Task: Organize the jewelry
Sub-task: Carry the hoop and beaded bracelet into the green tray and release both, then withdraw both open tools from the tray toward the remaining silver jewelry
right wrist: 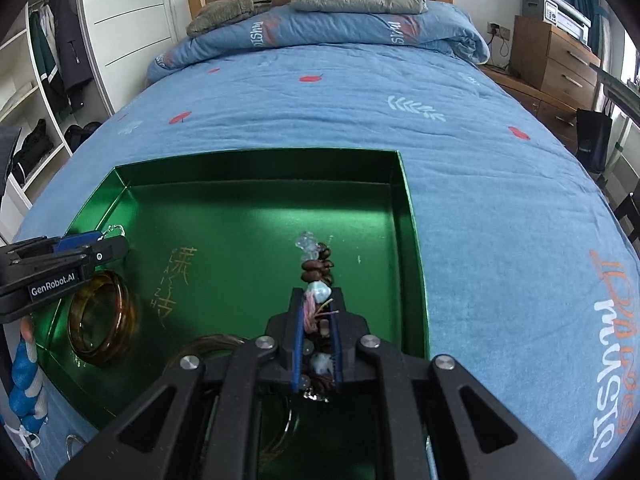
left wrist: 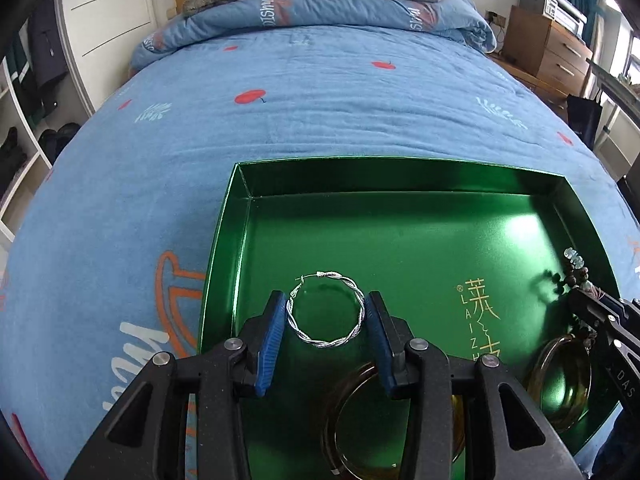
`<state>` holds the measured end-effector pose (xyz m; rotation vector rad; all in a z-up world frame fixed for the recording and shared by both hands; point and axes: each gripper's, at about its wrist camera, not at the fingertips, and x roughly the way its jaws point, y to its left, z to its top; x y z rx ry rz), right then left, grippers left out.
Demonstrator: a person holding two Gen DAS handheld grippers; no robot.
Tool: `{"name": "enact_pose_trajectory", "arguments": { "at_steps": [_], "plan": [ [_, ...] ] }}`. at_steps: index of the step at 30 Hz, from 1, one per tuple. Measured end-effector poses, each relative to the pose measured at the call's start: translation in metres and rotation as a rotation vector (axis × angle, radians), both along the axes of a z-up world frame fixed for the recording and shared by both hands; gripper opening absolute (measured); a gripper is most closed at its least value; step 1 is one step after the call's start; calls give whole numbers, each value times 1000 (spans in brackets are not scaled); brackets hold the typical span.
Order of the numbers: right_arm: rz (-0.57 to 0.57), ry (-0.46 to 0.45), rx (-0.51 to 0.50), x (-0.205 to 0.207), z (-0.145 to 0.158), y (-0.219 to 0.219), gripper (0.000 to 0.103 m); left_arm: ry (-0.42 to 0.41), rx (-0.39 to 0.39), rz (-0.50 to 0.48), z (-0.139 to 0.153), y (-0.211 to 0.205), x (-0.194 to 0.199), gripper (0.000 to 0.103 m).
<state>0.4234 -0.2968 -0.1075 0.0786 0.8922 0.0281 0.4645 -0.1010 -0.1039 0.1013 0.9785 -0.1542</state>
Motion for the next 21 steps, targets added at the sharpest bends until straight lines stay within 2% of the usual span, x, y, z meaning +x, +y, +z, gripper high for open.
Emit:
{"name": "enact_pose_trajectory", "arguments": {
  "at_steps": [1,3,5,6,7,11,15,21],
  "plan": [
    [0,5,-1,0,0,-1,15,6,-13,4,1,2,0,41],
    [-11,0,20,-3,4,-6,29,2,-38,-2,7,7,-3,41],
    [-21,-25,39,-10,14,-11,33,-26,-41,-13,19,11,-10,49],
    [-23,-39,45,-15,21,-13,34,-43,-42,-15,28,13,-16,57],
    [-23,-56,52,-21,29,-15,34,-63,-44,-17,37,16,-21,60],
    [-24,-135,74,-57,72,-18,34,-153,-22,-34,81,28,-54,63],
    [-20,-217,74,-106,118,-19,34,-227,-21,-11,124,51,-96,66],
    [-16,-289,94,-193,160,-17,34,-266,-18,15,156,82,-174,66]
  ]
}}
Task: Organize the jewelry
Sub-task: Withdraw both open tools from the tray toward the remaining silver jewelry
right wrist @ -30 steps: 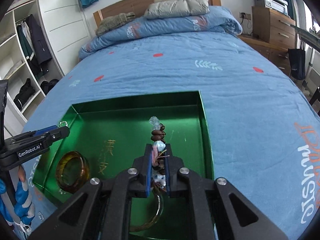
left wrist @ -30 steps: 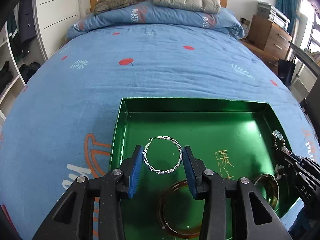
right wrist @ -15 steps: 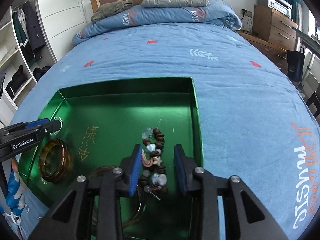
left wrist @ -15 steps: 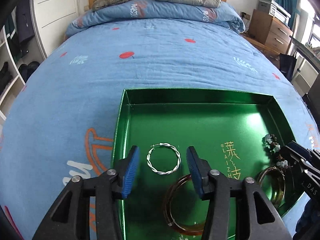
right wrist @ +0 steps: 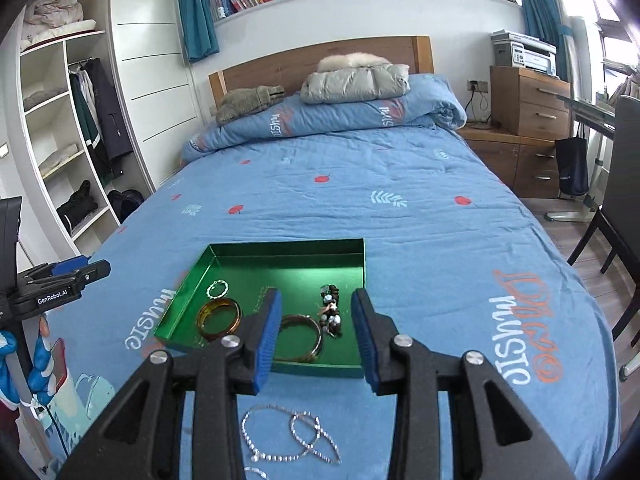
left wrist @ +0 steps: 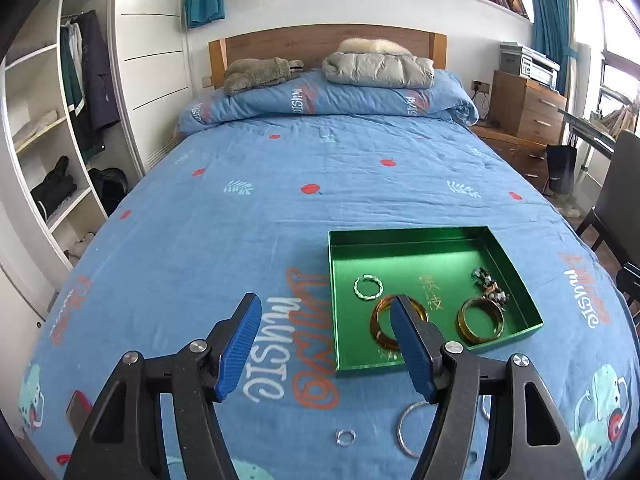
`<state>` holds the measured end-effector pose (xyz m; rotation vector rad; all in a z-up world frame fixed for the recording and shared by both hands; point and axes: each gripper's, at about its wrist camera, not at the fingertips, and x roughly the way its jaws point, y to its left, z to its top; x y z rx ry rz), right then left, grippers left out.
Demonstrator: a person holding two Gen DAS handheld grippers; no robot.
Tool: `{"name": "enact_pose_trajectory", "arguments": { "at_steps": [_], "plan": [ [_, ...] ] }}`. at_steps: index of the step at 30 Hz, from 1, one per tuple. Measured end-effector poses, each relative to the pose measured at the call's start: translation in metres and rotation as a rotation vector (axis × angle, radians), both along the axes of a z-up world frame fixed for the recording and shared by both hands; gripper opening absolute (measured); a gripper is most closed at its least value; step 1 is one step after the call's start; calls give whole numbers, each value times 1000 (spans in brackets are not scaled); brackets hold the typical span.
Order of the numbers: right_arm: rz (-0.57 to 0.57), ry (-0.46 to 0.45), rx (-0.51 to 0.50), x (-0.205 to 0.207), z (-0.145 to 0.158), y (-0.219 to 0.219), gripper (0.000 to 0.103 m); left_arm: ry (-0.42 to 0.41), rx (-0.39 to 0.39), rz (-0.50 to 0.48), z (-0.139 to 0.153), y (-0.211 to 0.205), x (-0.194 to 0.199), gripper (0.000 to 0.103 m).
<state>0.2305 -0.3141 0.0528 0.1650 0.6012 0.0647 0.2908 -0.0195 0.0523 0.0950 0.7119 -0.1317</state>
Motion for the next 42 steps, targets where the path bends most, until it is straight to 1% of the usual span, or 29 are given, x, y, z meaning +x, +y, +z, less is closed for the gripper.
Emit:
{"name": "enact_pose_trajectory", "arguments": {
  "at_steps": [3,7,10,14,18,21,28,32,36,42],
  "plan": [
    [-4,-13,4,-40,8,1,34,-1,-2,8,1,13,-38,66],
    [-13,-15,-3,-91,10,2,34,-14,13,28,2,28,-83,66],
    [-19,-12,-11,-124,9,3,34,-23,-5,28,6,38,-114,66],
    [-33,3,-5,-157,4,4,34,-28,-34,7,7,44,-148,66],
    [-43,6,-3,-184,0,7,34,-15,-75,-19,0,44,-177,67],
    [-45,8,0,-200,-3,9,34,-12,-86,-35,-5,40,-196,67],
    [-35,11,2,-225,-11,20,34,-12,-89,-86,-17,28,-231,67],
    [-22,31,1,-228,-22,25,34,-1,-98,-124,-29,20,-243,67],
    [5,62,1,-223,-41,29,34,34,-95,-151,-46,7,-243,67],
    [40,116,23,-198,-80,28,34,99,-105,-191,-79,-15,-229,66]
  ]
}}
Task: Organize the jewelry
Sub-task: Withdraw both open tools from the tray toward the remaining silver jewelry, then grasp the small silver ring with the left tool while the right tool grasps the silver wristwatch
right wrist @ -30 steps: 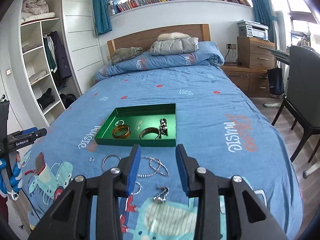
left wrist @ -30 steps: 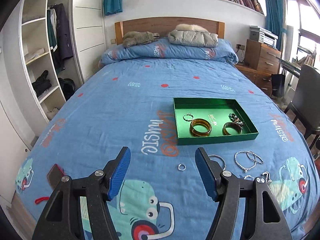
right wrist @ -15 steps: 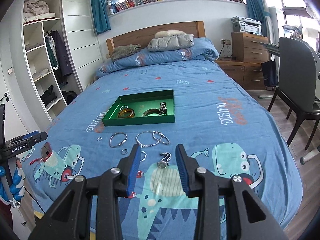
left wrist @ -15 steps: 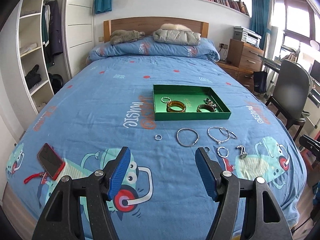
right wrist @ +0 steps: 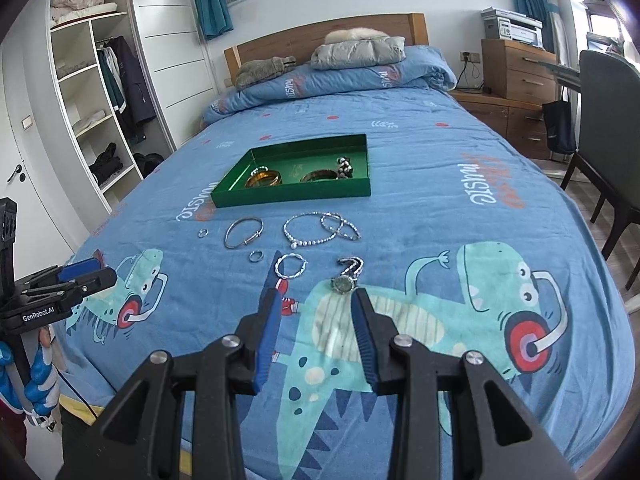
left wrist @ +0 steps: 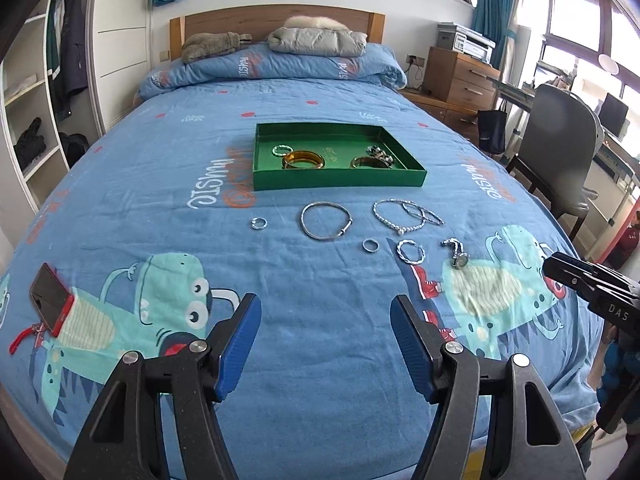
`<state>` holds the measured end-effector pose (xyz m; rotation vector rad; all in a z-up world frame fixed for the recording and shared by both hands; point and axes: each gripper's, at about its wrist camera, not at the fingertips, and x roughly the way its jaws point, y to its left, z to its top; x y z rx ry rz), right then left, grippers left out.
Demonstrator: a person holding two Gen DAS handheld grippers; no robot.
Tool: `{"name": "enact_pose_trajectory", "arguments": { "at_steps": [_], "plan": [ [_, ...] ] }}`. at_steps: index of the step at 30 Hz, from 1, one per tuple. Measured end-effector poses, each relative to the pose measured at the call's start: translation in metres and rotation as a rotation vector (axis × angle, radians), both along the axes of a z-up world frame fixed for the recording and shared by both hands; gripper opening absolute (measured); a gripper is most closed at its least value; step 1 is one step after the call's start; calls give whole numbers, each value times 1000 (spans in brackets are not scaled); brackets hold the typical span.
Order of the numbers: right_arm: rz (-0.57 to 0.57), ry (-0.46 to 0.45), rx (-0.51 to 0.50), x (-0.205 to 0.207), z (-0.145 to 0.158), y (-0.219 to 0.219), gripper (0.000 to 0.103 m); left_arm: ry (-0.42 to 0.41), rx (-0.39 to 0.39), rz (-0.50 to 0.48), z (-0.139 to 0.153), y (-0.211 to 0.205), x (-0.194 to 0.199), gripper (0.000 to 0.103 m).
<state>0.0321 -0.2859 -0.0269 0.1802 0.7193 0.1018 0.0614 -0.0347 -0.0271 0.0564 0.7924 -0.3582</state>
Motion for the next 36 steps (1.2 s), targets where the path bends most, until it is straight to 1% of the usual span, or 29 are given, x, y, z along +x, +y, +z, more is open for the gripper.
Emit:
{"name": "enact_pose_trajectory", "arguments": {
  "at_steps": [4,7,10,15,20,24,30,31,33,36],
  "plan": [
    [23,45,17,23,-30,-1,34,44,-11,-52,-22,-21,12,66],
    [45,68,19,41,-46,-2,34,73,-31,-81,-37,-37,24,65],
    [59,88,17,58,-60,-5,34,99,-43,-84,-48,-48,37,65],
    [75,114,31,80,-78,-9,34,126,-21,-79,-64,-58,58,65],
    [87,129,41,96,-92,-9,34,139,0,-85,-77,-66,81,59],
    [101,117,30,103,-98,-7,34,149,15,-103,-87,-76,100,51],
    [119,104,-13,113,-100,-5,33,148,41,-120,-95,-90,123,49],
    [122,103,-18,114,-101,-5,33,145,44,-122,-96,-92,126,47],
    [119,98,-29,115,-101,-6,27,143,49,-129,-97,-97,131,41],
    [125,92,-19,114,-102,-8,27,138,57,-139,-99,-102,135,34]
  ]
}}
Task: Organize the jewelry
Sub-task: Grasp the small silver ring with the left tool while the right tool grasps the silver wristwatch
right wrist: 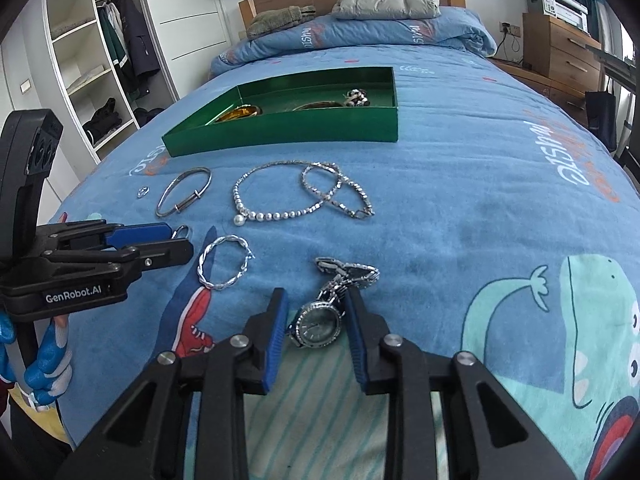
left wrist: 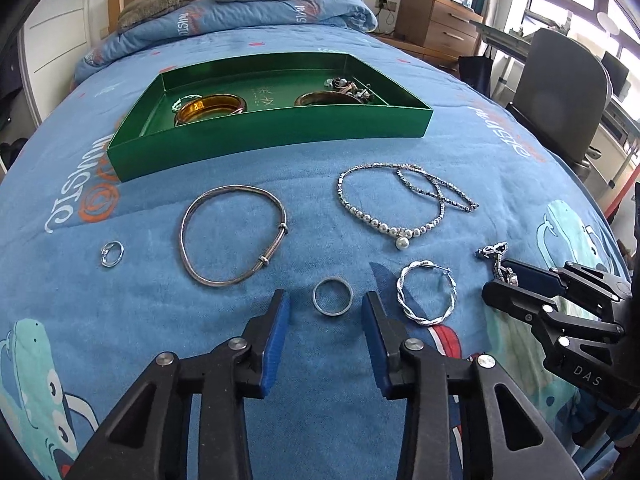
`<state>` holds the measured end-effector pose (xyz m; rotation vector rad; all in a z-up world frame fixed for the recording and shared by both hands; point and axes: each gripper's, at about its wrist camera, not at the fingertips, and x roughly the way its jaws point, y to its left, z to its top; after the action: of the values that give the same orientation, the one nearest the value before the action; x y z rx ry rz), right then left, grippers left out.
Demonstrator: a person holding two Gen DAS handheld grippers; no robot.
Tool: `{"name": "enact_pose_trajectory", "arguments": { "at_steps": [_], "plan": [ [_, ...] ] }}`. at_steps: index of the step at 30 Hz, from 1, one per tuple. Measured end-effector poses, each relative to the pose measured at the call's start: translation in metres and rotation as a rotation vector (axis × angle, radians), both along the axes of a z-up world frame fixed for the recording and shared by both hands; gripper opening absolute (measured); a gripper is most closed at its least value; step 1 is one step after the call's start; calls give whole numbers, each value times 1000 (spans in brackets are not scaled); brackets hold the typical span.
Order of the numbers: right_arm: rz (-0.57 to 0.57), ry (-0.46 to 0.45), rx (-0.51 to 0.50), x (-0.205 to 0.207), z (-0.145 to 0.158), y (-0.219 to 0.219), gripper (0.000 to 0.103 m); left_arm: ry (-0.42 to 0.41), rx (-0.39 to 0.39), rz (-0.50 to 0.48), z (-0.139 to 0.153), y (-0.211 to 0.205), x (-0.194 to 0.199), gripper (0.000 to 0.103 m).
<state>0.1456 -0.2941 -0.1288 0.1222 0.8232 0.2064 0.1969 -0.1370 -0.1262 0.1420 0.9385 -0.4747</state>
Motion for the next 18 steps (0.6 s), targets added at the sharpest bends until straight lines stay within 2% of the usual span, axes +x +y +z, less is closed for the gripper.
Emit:
{"name": "enact_pose_trajectory", "arguments": {
  "at_steps": [2,3,4,18],
  "plan": [
    [6,-6,-7,-2,1,0,26,-5,9,-10,0,-2,-1,28],
    [8,-8,-8,-3,1,1,26,-4,10,-14,1,-2,-1,21],
    [8,-11,-7,-4,2,1,26,-3,9,-16,1,-2,-2,20],
    [-1,-60,4,-28,27,0,25,-33,-11,-12,23,10,-24,20]
  ]
}}
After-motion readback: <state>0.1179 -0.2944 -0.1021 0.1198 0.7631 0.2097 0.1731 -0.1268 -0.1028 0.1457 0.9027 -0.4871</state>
